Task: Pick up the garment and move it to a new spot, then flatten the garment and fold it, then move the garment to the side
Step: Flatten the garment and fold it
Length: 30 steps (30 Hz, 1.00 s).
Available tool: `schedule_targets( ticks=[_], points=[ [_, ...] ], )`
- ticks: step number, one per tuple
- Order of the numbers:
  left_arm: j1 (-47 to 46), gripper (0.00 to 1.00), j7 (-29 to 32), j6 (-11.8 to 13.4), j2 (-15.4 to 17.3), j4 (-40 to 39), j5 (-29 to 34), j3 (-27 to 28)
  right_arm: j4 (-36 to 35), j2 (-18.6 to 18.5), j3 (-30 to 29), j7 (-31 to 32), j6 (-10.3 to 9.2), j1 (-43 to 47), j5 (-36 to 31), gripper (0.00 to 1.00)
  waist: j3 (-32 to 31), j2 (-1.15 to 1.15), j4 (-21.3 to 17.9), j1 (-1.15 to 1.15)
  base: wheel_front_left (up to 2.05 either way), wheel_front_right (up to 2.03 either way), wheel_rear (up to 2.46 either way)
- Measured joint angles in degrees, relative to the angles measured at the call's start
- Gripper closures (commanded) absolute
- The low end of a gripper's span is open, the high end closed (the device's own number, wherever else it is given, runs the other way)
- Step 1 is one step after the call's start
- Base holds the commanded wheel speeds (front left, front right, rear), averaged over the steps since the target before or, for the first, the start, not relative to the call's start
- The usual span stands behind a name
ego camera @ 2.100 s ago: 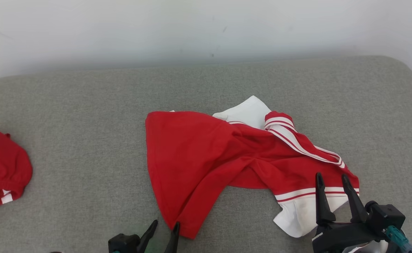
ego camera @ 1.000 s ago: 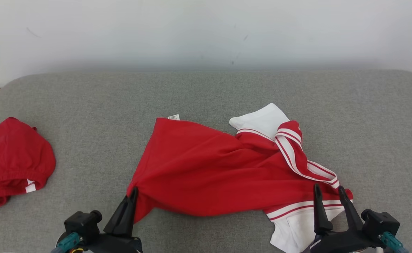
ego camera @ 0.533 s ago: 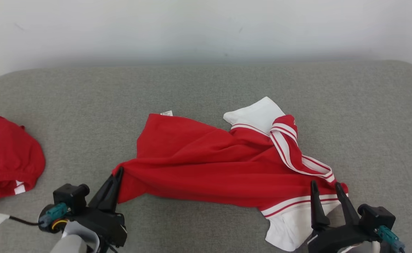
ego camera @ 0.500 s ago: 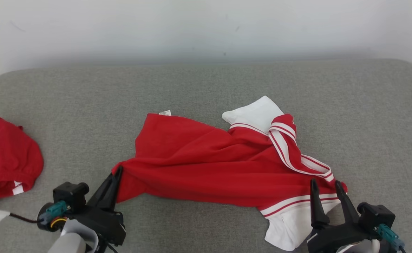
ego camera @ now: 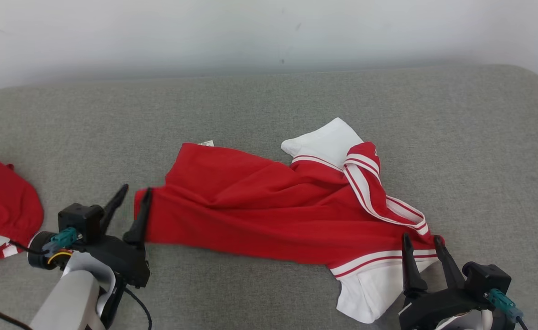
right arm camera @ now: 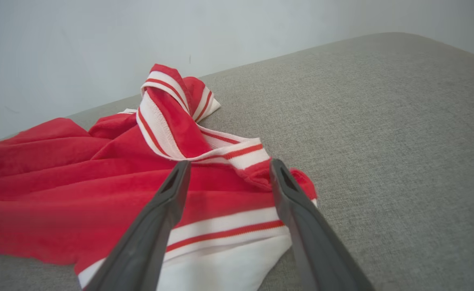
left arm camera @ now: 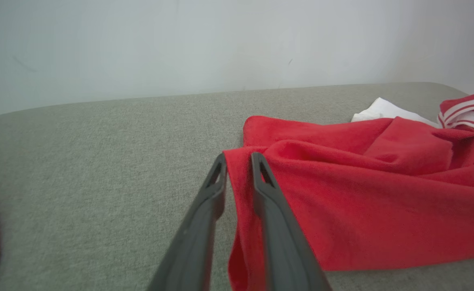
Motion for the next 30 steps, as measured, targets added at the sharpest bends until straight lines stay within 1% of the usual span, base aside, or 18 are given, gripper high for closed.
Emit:
schedule_targets(
  ticks=[2, 4, 7, 13, 17, 22, 30],
  points=[
    [0.55, 0.00, 0.00, 0.64, -0.37, -1.42, 1.58, 1.62, 0.31, -0.01, -0.13, 0.00, 0.00, -0.05, -0.01, 0.00, 0.00, 0.00, 0.37, 0.00, 0.00, 0.00, 0.00],
    [2.37, 0.00, -0.01, 0.74, -1.34, -2.31, 2.36, 2.86, 0.44, 0.02, -0.21, 0.04, 0.00, -0.08, -0.09, 0.00, -0.08, 0.00, 0.84, 0.00, 0.00, 0.00, 0.00],
    [4.75, 0.00, -0.01, 0.38, -2.38, -3.86, 2.81, 5.20, 0.45, -0.01, -0.43, 0.08, 0.00, -0.08, -0.10, 0.00, -0.27, 0.00, 1.60, 0.00, 0.00, 0.00, 0.00],
    [9.90, 0.00, -0.01, -0.22, -5.42, -11.02, 3.74, 10.29, 0.24, 0.01, -0.68, 0.04, 0.00, 0.04, -0.15, 0.00, -0.82, 0.00, 3.10, 0.00, 0.00, 0.00, 0.00],
    [14.21, 0.00, -0.07, -0.60, -6.97, -13.54, 5.39, 11.29, 0.05, 0.00, -0.85, -0.01, 0.00, 0.15, -0.16, 0.00, -1.14, 0.00, 3.89, 0.00, 0.00, 0.00, 0.00],
    [16.49, 0.00, -0.08, -0.85, -7.86, -12.07, 6.06, 11.35, -0.33, 0.00, -0.66, 0.09, 0.00, 0.14, -0.35, 0.00, -0.77, 0.00, 4.02, 0.00, 0.00, 0.00, 0.00],
    [16.07, 0.00, -0.08, -1.19, -8.11, -8.16, 6.12, 12.62, -0.60, 0.00, -0.58, 0.40, 0.00, 0.02, -0.54, 0.00, 0.20, 0.00, 2.29, 0.00, 0.00, 0.00, 0.00]
  ],
)
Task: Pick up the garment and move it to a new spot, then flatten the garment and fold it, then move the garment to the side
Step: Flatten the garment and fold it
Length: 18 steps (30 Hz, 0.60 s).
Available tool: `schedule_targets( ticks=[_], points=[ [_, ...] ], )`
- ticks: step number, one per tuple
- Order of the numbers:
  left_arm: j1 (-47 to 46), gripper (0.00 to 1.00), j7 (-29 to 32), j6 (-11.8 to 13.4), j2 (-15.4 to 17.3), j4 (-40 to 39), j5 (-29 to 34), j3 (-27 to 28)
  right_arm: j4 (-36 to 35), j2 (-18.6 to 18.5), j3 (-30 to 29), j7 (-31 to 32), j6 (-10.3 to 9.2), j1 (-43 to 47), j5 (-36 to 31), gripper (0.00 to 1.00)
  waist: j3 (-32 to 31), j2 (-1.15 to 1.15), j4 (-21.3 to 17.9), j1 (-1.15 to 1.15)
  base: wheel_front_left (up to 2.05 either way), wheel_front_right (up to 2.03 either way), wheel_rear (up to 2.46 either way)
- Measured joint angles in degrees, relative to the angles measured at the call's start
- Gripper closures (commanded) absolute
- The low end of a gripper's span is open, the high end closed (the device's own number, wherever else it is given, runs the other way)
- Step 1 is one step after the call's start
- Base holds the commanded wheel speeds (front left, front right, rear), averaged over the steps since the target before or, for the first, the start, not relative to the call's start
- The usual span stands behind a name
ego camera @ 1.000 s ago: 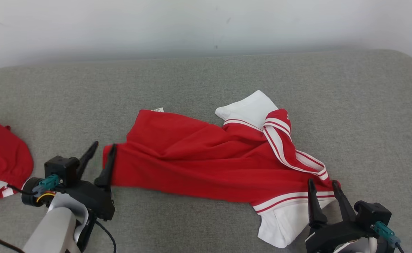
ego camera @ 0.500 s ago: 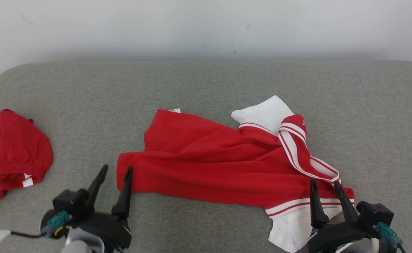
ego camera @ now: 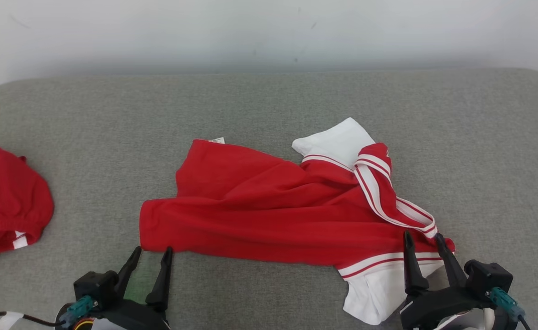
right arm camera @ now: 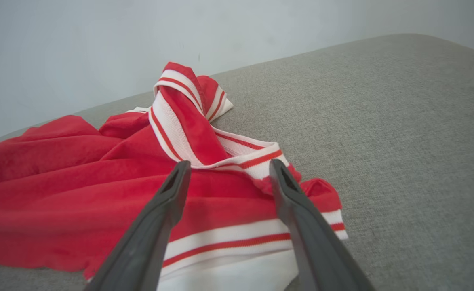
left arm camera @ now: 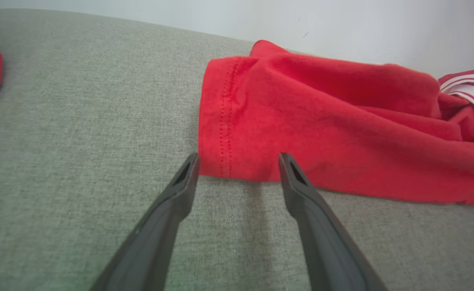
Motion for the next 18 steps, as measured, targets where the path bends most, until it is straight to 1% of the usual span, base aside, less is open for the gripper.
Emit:
schedule_targets(
  ticks=[7, 8, 10, 14, 16, 18],
  points=[
    [-1.30, 0.00, 0.00, 0.00, 0.29, 2.80, -0.35, 1.31, -0.21, 0.00, 0.05, 0.25, 0.00, -0.02, -0.07, 0.00, 0.42, 0.00, -2.05, 0.00, 0.00, 0.00, 0.00],
    [-1.32, 0.56, 0.00, -0.01, 0.24, 2.98, -0.40, 1.16, -0.24, 0.00, -0.02, 0.26, 0.00, 0.02, -0.08, 0.00, 0.41, 0.00, -2.21, 0.00, 0.00, 0.00, 0.00],
    [-1.81, 1.00, 0.00, -0.01, 0.31, 3.67, -1.19, 0.03, -0.24, 0.00, -0.35, 0.37, 0.00, 0.11, -0.18, 0.00, 0.28, 0.00, -2.27, 0.00, 0.00, 0.00, 0.00],
    [-1.96, 1.00, 0.00, -0.05, 0.34, 4.72, -2.00, -1.68, -0.23, -0.01, -0.96, 0.49, 0.00, 0.54, -0.56, 0.00, -0.43, 0.00, -1.70, 0.00, 0.00, 0.00, 0.00],
    [-1.34, 1.00, 0.00, -0.05, 0.07, 3.74, -3.09, -1.77, -0.21, 0.01, -1.05, 0.51, 0.00, 0.83, -0.56, 0.00, -0.99, 0.00, -1.29, 0.00, 0.00, 0.00, 0.00],
    [1.26, 1.00, 0.00, -0.04, -0.04, 1.41, -3.74, -4.10, -0.11, -0.01, -1.54, 0.69, 0.00, 1.57, -0.56, 0.00, -2.01, 0.00, -0.55, 0.00, 0.00, 0.00, 0.00]
  ],
)
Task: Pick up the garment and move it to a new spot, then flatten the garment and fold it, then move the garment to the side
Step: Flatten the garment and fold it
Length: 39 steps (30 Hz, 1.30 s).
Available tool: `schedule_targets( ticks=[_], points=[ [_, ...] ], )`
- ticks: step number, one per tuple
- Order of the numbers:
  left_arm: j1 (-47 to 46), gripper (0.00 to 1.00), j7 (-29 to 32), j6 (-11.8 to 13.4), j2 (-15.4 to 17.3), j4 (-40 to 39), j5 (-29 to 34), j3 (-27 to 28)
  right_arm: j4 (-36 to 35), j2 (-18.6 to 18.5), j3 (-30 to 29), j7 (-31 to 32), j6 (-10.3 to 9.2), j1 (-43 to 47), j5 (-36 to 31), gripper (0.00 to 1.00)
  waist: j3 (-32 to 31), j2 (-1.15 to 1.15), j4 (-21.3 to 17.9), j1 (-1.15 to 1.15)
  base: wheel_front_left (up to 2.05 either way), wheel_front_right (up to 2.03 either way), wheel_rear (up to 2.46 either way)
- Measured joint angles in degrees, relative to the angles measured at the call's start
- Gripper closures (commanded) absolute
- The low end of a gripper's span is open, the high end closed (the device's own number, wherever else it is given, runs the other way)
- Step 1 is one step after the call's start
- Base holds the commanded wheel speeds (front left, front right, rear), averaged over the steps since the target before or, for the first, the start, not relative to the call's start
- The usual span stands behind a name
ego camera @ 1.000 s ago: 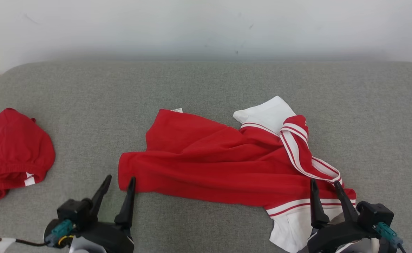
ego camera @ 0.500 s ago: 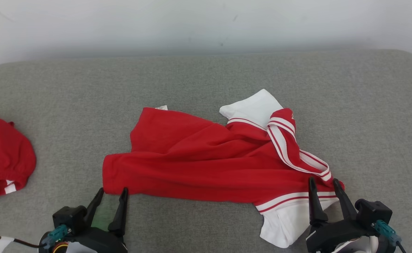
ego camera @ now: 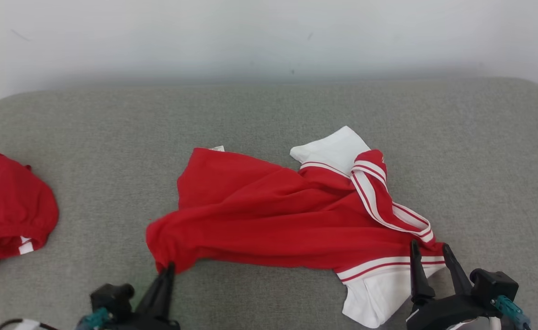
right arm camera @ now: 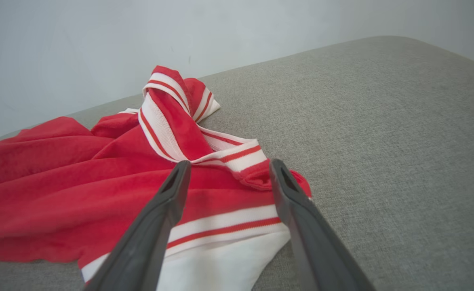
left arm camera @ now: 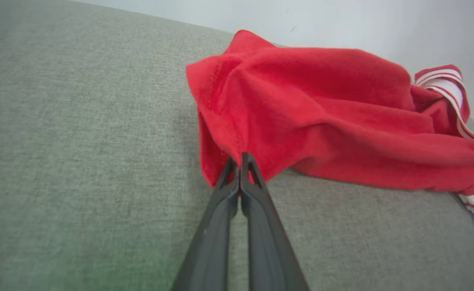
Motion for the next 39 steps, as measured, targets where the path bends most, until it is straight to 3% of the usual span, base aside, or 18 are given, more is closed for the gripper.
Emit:
schedule_targets(
  ticks=[3, 7, 14, 20, 26, 39],
  points=[
    [2.65, 1.00, -0.01, -0.01, 0.12, -2.85, -1.86, -2.58, -0.01, 0.01, -0.67, 0.04, 0.00, 1.02, 0.02, 0.00, -0.90, 0.00, 1.13, 0.00, 0.00, 0.00, 0.00],
    [5.43, 1.00, 1.75, -0.01, 3.11, -6.53, -3.50, -4.85, 0.15, 0.00, -1.96, 0.11, 0.00, 2.19, 0.14, 0.00, -1.95, 0.00, 2.82, 0.00, 0.00, 0.00, 0.00],
    [10.33, 1.00, 6.61, 0.68, 5.99, -15.19, -6.26, -3.76, 0.32, 0.02, -3.50, 1.22, 0.00, 3.29, 0.21, 0.00, -3.45, 0.00, 4.77, 0.00, 0.00, 0.00, 0.00],
    [11.54, 1.00, 7.21, 1.96, 6.94, -17.02, -6.77, -2.97, -0.19, 0.01, -3.92, 2.34, 0.00, 3.20, 0.04, 0.00, -3.45, 0.00, 4.16, 0.00, 0.00, 0.00, 0.00],
    [10.10, 1.00, 4.65, 2.08, 6.91, -14.26, -6.66, -2.40, -0.59, 0.01, -3.63, 2.85, 0.00, 3.10, 0.00, 0.00, -3.18, 0.00, 3.00, 0.00, 0.00, 0.00, 0.00],
    [0.35, 1.00, 0.24, 0.63, 6.89, 0.82, -4.39, -3.14, -1.21, -0.10, -3.22, 3.47, 0.00, 1.95, -0.25, 0.00, -1.97, 0.00, 1.08, 0.00, 0.00, 0.00, 0.00]
  ],
)
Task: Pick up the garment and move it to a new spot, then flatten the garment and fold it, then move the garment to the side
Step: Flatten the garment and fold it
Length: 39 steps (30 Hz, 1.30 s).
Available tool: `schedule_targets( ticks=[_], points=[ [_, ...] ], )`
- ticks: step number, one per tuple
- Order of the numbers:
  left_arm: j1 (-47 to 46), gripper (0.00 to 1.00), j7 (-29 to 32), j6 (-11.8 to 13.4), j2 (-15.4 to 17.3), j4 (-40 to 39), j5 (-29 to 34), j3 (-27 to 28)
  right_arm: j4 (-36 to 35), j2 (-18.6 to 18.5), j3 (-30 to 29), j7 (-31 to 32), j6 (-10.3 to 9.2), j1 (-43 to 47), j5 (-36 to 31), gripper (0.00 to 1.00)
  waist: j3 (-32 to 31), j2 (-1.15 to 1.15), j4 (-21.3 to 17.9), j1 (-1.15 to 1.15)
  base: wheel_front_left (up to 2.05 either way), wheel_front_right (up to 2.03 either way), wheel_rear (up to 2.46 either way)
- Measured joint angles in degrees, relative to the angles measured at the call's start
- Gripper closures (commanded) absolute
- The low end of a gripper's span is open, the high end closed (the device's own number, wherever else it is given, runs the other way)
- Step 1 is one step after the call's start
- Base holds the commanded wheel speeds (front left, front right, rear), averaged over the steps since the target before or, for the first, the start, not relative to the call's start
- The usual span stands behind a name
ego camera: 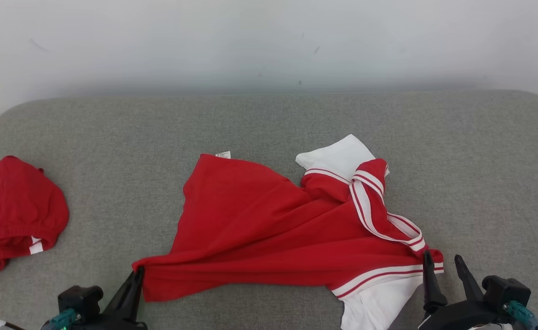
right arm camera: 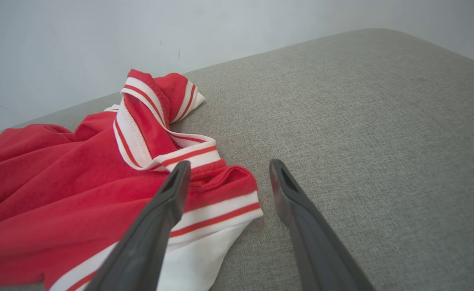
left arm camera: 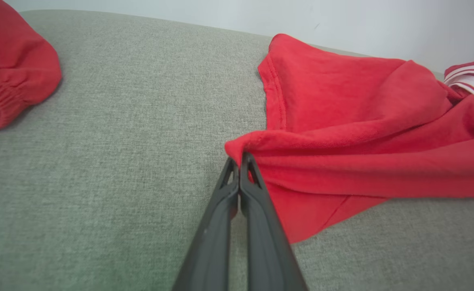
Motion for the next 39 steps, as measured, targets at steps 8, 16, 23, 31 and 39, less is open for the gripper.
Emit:
schedule_targets(
  ticks=[8, 16, 23, 31, 39],
  points=[
    [-0.49, 0.00, -0.16, -0.18, -1.40, -2.59, 3.11, 3.60, 0.51, 0.00, -0.40, -0.21, 0.00, 0.01, -0.19, 0.00, 0.21, 0.00, 0.93, 0.00, 0.00, 0.00, 0.00],
    [1.98, 0.00, -0.16, -0.43, -3.61, -5.42, 4.26, 7.73, 1.08, 0.05, -0.19, -0.58, 0.00, -0.04, -0.18, 0.00, -0.12, 0.00, 2.21, 0.00, 0.00, 0.00, 0.00],
    [5.50, 0.00, -0.18, -0.58, -6.04, -8.28, 5.15, 7.88, 1.23, 0.07, -0.22, -0.90, 0.00, -0.04, -0.14, 0.00, 0.24, 0.00, 3.05, 0.00, 0.00, 0.00, 0.00],
    [5.82, 0.00, -0.18, -0.59, -6.82, -5.63, 4.14, 4.74, 1.49, 0.10, 0.32, -1.00, 0.00, -0.92, 0.00, 0.00, 0.86, 0.00, 2.68, 0.00, 0.00, 0.00, 0.00],
    [5.50, 1.00, -0.18, -0.64, -6.20, -5.10, 2.31, 4.39, 1.36, 0.07, -0.46, -1.05, 0.00, -0.88, 0.08, 0.00, 1.29, 0.00, 2.52, 0.00, 0.00, 0.00, 0.00]
  ],
)
